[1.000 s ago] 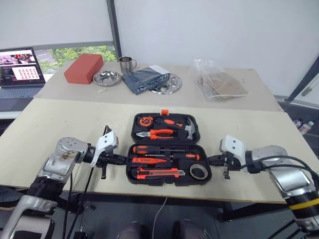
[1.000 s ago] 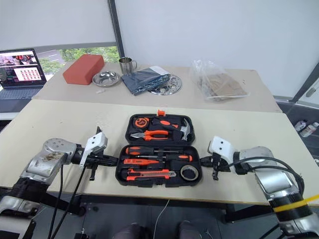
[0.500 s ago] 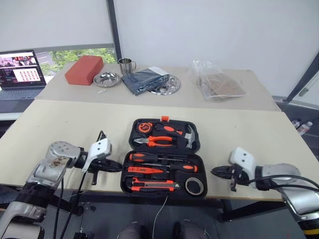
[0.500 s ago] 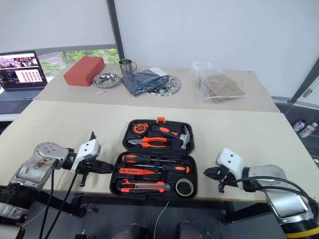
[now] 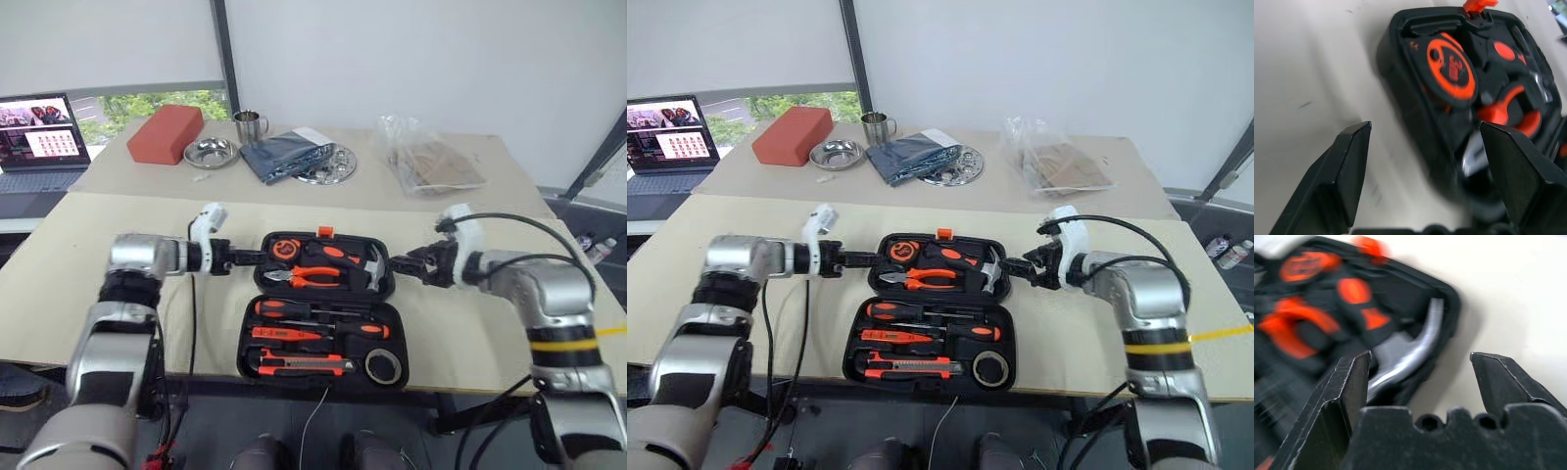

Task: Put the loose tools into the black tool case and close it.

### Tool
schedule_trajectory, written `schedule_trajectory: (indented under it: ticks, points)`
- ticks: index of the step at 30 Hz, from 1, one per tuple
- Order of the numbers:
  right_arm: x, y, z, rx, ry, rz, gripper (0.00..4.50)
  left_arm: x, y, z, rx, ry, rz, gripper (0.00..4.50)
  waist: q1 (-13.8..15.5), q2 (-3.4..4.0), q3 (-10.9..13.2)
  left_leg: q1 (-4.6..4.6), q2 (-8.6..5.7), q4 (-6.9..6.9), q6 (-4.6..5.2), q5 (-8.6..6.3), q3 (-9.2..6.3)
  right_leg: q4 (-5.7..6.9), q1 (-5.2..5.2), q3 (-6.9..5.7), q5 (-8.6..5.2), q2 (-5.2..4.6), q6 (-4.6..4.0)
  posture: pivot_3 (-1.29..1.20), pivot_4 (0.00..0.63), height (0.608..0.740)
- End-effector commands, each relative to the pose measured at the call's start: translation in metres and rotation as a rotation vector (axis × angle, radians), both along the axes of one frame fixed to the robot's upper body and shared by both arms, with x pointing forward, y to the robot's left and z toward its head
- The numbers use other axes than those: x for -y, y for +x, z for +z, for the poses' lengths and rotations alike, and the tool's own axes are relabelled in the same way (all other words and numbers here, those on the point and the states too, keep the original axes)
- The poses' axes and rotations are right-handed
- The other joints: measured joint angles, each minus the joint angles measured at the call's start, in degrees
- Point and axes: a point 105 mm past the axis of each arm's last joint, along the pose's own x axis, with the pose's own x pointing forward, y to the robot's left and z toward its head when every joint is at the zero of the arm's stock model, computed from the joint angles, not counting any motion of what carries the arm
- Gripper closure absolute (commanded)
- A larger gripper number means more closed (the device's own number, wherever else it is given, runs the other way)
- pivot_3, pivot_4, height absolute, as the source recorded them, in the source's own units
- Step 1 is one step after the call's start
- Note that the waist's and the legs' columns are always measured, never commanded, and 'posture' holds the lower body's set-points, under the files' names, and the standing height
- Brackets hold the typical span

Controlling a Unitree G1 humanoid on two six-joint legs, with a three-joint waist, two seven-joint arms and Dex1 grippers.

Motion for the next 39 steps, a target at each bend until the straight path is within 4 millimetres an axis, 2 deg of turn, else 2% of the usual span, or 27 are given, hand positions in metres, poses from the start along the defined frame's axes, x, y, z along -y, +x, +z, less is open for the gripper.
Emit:
schedule_trajectory:
  ticks: [1,2,10,11,14,17,21,24,26,30,34,37,39]
  points:
    - [0.006,0.011,-0.003,0.003,-0.038,-0.057,1.19,-0.001,0.008,0.007,0.039,0.02,0.03,1.21,-0.1,0.0,0.0,-0.09,-0.06,-0.02,0.0,0.0,0.04,0.04,-0.13,0.01,-0.01,-0.02,0.02,0.0,0.15,0.736]
    - [0.005,0.012,-0.006,-0.004,-0.044,-0.063,1.41,0.001,0.008,0.006,0.037,0.024,0.021,1.43,-0.1,0.0,0.0,-0.14,-0.07,-0.05,0.0,0.0,0.05,0.07,-0.21,0.0,-0.03,-0.02,0.04,0.0,0.15,0.736]
    - [-0.01,0.007,-0.016,-0.017,-0.077,-0.011,4.14,0.001,0.003,0.003,0.036,0.03,-0.014,4.39,-0.1,0.01,0.0,0.02,-0.11,0.17,-0.01,0.03,0.08,0.08,-0.07,0.16,-0.08,-0.2,0.13,0.0,0.15,0.736]
    - [-0.011,0.006,-0.016,-0.015,-0.081,-0.006,4.45,0.001,0.002,0.003,0.035,0.026,-0.016,4.5,-0.2,0.01,0.0,0.12,-0.11,0.17,-0.01,0.03,0.08,0.1,0.03,0.19,-0.09,-0.22,0.13,0.0,0.15,0.736]
    - [-0.014,0.008,-0.012,0.012,-0.078,-0.006,4.48,0.005,0.0,0.008,0.061,0.0,-0.043,4.5,-0.2,0.01,0.0,0.29,-0.1,0.15,-0.01,0.03,0.07,0.18,0.13,0.22,-0.08,-0.23,0.12,0.0,0.15,0.736]
    - [-0.018,0.019,0.014,0.133,-0.053,-0.021,4.48,0.014,0.001,0.024,0.149,-0.068,-0.082,4.5,-0.3,0.01,0.0,0.3,-0.1,0.16,-0.01,0.03,0.08,0.21,0.13,0.25,-0.08,-0.23,0.11,0.0,0.15,0.736]
    - [-0.019,0.031,0.063,0.352,0.014,-0.077,4.48,0.026,0.012,0.059,0.491,-0.036,-0.093,4.5,-0.3,0.01,0.0,0.26,-0.1,0.16,-0.05,0.06,0.11,0.28,0.04,0.27,-0.08,-0.26,0.1,0.0,0.15,0.736]
    - [-0.015,0.034,0.084,0.454,0.027,-0.11,4.48,0.031,0.018,0.085,0.686,-0.033,-0.055,4.5,0.1,0.02,0.1,-0.11,-0.16,0.18,0.0,0.14,0.13,0.39,-0.33,0.23,0.03,-0.47,0.0,0.0,0.15,0.736]
    - [-0.014,0.034,0.093,0.547,-0.023,-0.122,4.48,0.034,0.018,0.098,0.785,-0.028,-0.057,4.5,0.1,0.02,0.1,-0.2,-0.2,0.19,0.02,0.16,0.13,0.38,-0.38,0.16,0.03,-0.49,0.0,0.0,0.15,0.736]
    - [-0.014,0.029,0.091,0.646,-0.102,-0.117,4.48,0.039,0.014,0.093,0.908,0.054,-0.104,4.5,-0.2,0.02,0.1,-0.28,-0.17,0.04,0.03,0.16,0.14,0.34,-0.42,0.11,0.02,-0.25,0.02,0.0,0.15,0.736]
    - [-0.009,0.017,0.065,0.708,-0.245,-0.094,4.48,0.038,0.005,0.067,0.979,0.174,-0.162,4.5,-0.3,0.03,0.1,-0.3,-0.16,-0.23,0.03,0.16,0.15,0.16,-0.44,0.0,-0.03,-0.12,0.09,0.0,0.15,0.736]
    - [-0.004,0.006,0.047,0.756,-0.305,-0.094,4.48,0.03,0.001,0.057,0.984,0.179,-0.128,4.5,-0.3,0.04,0.1,-0.22,-0.15,-0.42,0.02,0.16,0.14,-0.03,-0.32,-0.06,-0.06,-0.09,0.12,0.0,0.15,0.736]
    - [-0.002,-0.011,0.036,0.816,-0.363,-0.063,4.48,0.024,-0.006,0.053,0.988,0.169,-0.093,4.5,-0.2,0.05,0.1,-0.21,-0.16,-0.45,0.02,0.16,0.16,-0.08,-0.3,-0.03,-0.08,-0.11,0.16,0.0,0.15,0.736]
